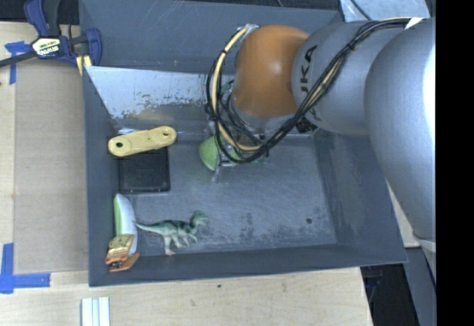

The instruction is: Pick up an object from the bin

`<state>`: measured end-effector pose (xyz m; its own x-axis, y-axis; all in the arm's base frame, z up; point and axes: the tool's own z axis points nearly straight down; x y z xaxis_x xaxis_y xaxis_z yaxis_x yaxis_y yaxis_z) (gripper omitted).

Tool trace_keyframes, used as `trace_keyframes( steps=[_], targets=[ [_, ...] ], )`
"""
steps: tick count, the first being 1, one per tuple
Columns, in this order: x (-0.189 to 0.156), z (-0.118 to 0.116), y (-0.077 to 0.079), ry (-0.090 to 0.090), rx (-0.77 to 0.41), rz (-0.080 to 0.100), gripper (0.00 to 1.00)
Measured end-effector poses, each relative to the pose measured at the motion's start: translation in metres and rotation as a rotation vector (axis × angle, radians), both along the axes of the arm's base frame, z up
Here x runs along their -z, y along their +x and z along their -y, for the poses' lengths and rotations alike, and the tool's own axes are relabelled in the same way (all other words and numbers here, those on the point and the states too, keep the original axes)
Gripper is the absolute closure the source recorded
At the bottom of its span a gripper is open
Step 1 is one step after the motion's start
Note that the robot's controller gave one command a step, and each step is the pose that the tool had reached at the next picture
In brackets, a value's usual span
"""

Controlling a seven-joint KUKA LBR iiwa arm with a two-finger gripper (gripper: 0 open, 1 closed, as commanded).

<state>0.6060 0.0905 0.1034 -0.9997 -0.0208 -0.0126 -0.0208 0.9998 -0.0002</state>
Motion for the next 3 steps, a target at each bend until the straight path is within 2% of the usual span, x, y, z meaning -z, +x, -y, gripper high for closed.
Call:
trace_keyframes(
  steps=[1, 2, 3],
  targets=[
    [-0.029, 0.0, 0.002, 0.001, 0.0, 0.009, 1.0],
    [-0.035, 0.0, 0.002, 0.001, 0.0, 0.01, 1.0],
    [-0.061, 0.0, 0.002, 0.001, 0.0, 0.008, 1.0]
  ],
)
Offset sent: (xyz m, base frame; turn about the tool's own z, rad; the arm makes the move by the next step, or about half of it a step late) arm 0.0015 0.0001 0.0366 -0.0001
